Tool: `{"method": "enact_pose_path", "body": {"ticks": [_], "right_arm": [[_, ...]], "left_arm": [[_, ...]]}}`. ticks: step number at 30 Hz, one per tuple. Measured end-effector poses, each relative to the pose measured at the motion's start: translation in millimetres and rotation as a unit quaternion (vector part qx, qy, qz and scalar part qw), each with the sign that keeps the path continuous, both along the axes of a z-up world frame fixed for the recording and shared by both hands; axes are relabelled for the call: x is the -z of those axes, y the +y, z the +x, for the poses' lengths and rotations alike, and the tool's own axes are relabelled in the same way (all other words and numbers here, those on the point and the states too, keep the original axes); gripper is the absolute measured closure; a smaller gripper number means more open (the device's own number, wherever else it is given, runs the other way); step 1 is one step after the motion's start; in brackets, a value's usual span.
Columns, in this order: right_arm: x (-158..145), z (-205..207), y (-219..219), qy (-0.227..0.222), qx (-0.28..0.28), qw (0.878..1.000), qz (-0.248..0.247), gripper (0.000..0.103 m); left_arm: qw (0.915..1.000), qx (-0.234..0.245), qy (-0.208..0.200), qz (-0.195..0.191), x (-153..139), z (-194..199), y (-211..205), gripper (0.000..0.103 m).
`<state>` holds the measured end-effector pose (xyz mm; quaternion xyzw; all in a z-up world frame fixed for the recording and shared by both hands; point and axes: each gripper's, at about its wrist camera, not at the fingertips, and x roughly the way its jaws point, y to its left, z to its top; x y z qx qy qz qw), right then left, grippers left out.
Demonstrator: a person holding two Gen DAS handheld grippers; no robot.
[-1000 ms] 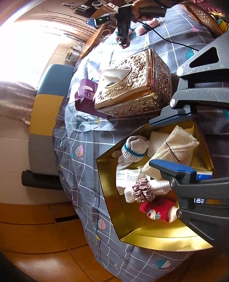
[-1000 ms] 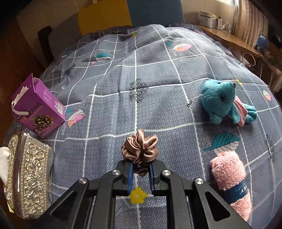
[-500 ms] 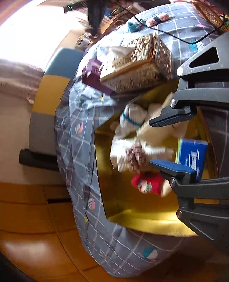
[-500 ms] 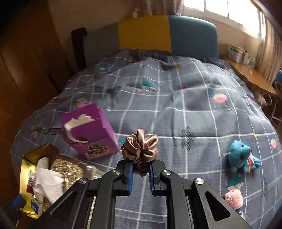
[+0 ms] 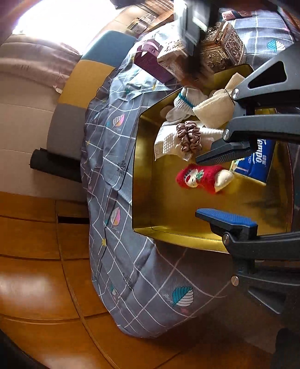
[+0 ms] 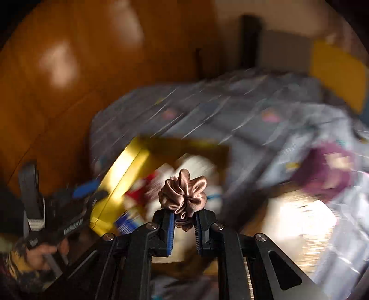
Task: Organize soft objects
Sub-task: 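Carry the brown scrunchie into the gold tray and open the right tool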
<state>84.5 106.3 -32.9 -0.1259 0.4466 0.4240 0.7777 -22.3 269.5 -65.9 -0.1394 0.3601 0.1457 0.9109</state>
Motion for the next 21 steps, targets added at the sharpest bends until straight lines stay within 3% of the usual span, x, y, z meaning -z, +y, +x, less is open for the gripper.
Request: {"method": "enact_pose_path", "body": {"ticks": [3,9,14,18,21], "right_arm": [[42.1,-5.1,36.1,0.030,-0.015,0.999,-0.031,0.089],[93.8,19.6,68.8,0.050,0.033,0.996,-0.066,0.088],[92.7,18.7,66.4,0.037,0.036,0.997,-0.059,0.084],[81.4,14.6,58.3,0.012,0.040,0.998,-0.047,0.069],[76.6,12.3,54.2,0.001,0.046,0.998,-0.047,0.065]], "left_arm": [[1.0000,0.002,0.002,-0.001,2.4,0.8,0.4,0.065],[0.9999,0.005,0.013,-0.007,10.5,1.8,-2.9,0.065],[0.9998,0.007,0.016,-0.004,13.4,4.5,-4.8,0.065],[0.9999,0.008,0.013,-0.002,10.9,2.6,-7.7,0.065],[0.9999,0.012,0.008,0.000,7.5,1.5,-10.8,0.065]]}}
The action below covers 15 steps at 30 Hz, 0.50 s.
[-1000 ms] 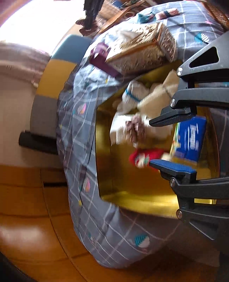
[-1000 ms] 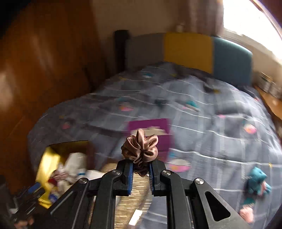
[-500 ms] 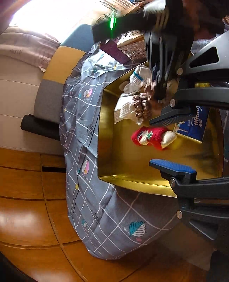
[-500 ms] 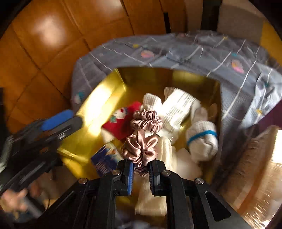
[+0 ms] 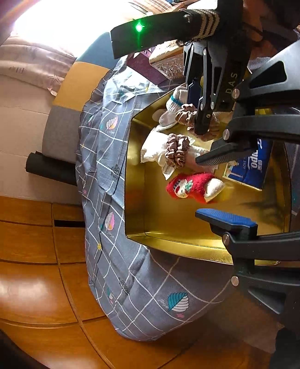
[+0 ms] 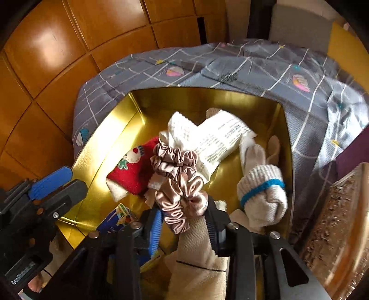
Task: Organize soft objects
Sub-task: 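Carry the brown scrunchie into the gold tray and open the right tool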
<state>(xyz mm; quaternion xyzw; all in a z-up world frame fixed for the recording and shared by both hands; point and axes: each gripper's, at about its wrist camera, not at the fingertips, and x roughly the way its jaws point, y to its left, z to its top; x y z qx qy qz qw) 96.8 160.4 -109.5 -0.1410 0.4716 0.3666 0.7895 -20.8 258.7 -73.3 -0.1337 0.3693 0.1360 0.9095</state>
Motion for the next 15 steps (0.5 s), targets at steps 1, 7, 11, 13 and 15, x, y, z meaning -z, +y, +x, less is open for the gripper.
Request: {"method": "enact_pose_path", "body": {"ticks": [1,7,11,13,15], "right_arm": [[-1.6,-1.5,-1.9,-0.005,0.002,1.000,-0.002,0.064],[-11.7,-7.4,-14.2,-0.026,0.022,0.999,-0.002,0.042],[-23.8,-12.1,-24.8,-0.048,0.032,0.998,0.006,0.036],[-30.4,-14.5,-30.2,-0.061,0.037,0.997,0.011,0.035],[-38.6,-18.1,-36.5,-0.078,0.044,0.996,0.014,0.033]], "left_arm": [[1.0000,0.001,-0.001,0.001,-1.2,-0.2,-1.2,0.065],[0.9999,0.005,-0.008,0.007,-6.6,-2.0,-5.9,0.065],[0.9999,0.010,-0.010,0.008,-8.9,-2.0,-9.1,0.065],[0.9998,0.012,-0.010,0.010,-9.4,-2.4,-10.9,0.065],[0.9998,0.014,-0.011,0.011,-10.0,-2.8,-12.9,0.065]]}}
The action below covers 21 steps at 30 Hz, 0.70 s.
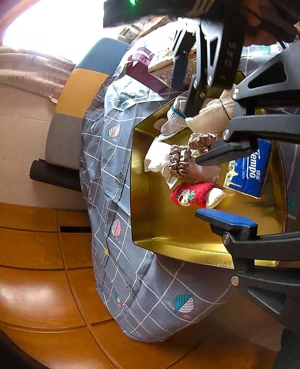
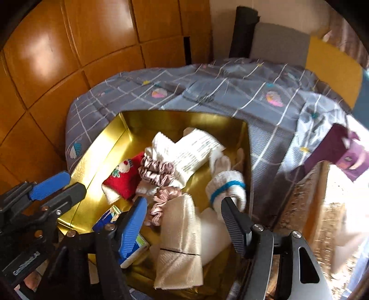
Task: Organize soft objects
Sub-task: 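Carry the brown scrunchie into the gold tray and open the right tool, then move the right tool to the pink rolled towel on the bed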
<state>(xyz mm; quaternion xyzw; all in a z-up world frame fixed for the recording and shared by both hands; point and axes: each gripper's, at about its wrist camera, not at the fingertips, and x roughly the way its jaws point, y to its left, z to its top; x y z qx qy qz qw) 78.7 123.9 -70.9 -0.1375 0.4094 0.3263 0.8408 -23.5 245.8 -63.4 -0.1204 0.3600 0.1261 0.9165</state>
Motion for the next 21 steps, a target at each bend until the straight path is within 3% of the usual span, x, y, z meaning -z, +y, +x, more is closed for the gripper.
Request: {"method": "enact_pose_path", "body": {"ticks": [14,21], "right_arm": [[-29.6,-25.6,-33.1,-0.090,0.046,0.995,0.002,0.030],[-45.2,-37.3,-57.7,-0.127,0.074,0.989,0.017,0.022]], "left_arm": [[0.9996,0.024,-0.006,0.011,-6.9,-1.0,-20.5,0.065],[0.9987,0.045,-0.009,0.019,-11.1,0.9,-35.5,0.065]]}}
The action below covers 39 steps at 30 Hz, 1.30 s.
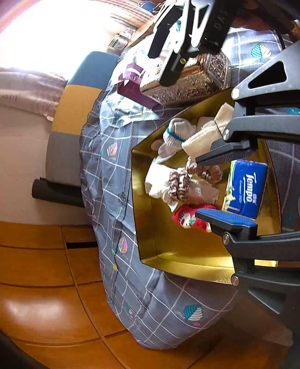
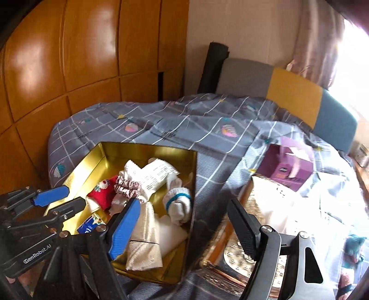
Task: Organize soft objects
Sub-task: 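Move the right tool to the pink rolled towel on the bed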
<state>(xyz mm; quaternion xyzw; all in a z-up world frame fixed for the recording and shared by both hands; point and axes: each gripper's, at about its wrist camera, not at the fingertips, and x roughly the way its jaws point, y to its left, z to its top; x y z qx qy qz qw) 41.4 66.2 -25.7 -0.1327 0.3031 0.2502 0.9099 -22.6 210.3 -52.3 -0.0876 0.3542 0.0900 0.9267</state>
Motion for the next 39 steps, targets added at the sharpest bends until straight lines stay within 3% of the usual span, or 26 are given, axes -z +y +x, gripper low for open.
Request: {"method": "enact_pose_path", "body": {"ticks": [11,20,28,33,39], "right_arm": [[-30.1,-0.5,-77.9,-0.040,0.063,0.996,0.039,0.015],[-26.5,21.6,-182.6,-0.015,0.175,0.983,0.046,0.012],[-8.0,49.0,-306.9,0.073,0.286,0.953,0.074,0.011],[12.6,66.5,-393.9,0.157,0.352,0.918,0.097,0.009],[36.0,81.6,-459.6,0.229,0.398,0.885,0.076,0.007]], "left_arm": [[0.9992,0.032,-0.006,0.023,-11.5,4.8,-23.4,0.065],[0.9972,0.063,-0.017,0.036,-24.6,8.7,-47.0,0.065],[0.9927,0.107,-0.039,0.041,-44.8,13.6,-76.8,0.065],[0.9878,0.142,-0.051,0.038,-55.4,20.2,-99.2,0.065],[0.9815,0.181,-0.048,0.037,-59.4,32.8,-128.2,0.065]]}}
